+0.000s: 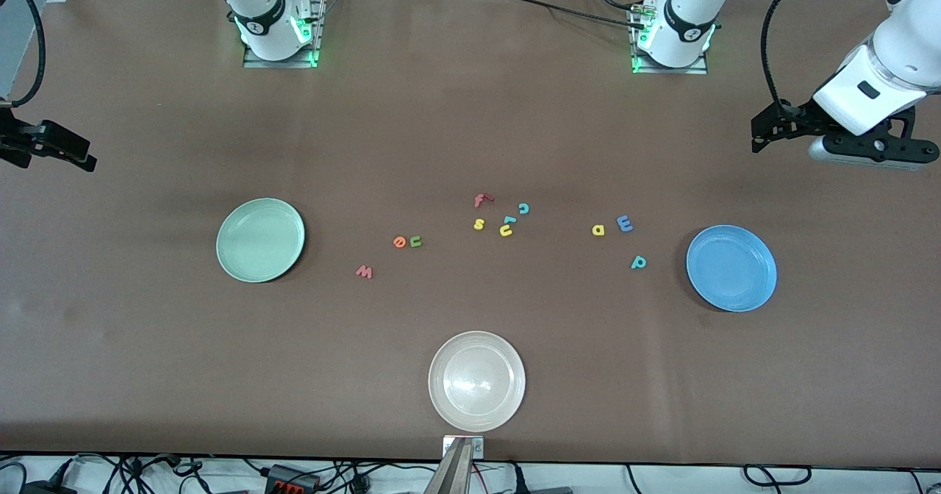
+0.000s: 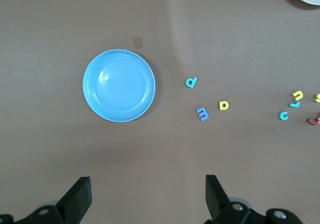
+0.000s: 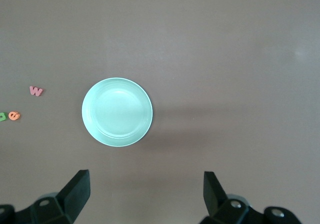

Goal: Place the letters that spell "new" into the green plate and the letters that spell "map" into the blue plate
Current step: 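Reach the right gripper to pink w while the left gripper reaches teal d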

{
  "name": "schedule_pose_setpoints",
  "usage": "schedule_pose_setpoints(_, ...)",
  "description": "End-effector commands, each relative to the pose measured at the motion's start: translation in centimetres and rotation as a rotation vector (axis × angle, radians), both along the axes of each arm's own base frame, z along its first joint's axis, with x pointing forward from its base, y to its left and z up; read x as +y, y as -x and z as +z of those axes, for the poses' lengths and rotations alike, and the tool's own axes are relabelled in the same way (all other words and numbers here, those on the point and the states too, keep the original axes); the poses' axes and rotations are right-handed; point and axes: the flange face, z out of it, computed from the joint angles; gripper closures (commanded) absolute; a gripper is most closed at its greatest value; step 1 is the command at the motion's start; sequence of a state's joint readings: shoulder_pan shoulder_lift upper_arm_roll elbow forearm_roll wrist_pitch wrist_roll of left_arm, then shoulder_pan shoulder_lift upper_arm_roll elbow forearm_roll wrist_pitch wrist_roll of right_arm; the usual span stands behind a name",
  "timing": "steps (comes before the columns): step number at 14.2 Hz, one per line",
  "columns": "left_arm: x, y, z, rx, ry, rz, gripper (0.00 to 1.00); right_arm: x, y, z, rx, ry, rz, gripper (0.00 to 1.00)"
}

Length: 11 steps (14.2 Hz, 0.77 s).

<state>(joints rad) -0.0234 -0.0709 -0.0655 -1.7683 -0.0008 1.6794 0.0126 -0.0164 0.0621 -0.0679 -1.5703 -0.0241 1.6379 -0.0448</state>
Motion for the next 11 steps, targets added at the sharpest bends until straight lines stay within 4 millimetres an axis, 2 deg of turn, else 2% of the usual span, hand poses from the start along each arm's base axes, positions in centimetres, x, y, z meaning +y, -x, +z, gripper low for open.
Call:
schedule_pose_setpoints(1, 0.1, -0.3, 0.6, 0.004, -0.014, -0.01, 0.0, 0.1, 0.1, 0.0, -0.002, 0.004, 0.011, 0.0)
schedule_pose_setpoints(4, 0.1, -0.3, 0.6, 0.004, -0.014, -0.01, 0.0, -0.2, 0.0, -0.6, 0.012, 0.006, 0.008, 0.0)
schedule_pose_setpoints(5, 0.1, -0.3, 0.6, 0.004, -0.014, -0.01, 0.0, -0.1, -0.4, -1.4, 0.026, 0.006, 0.008, 0.0)
schedule_pose_setpoints(9, 0.1, -0.4, 0.5, 0.009, -0.007, -0.005, 0.0, 2.7, -2.4, -6.1, 0.09, 0.002, 0.039, 0.0)
schedule_pose_setpoints(11, -0.2, -0.8, -0.6, 0.031, -0.006, -0.011, 0.0, 5.4, -3.7, -9.8, 0.141, 0.0, 0.078, 0.0)
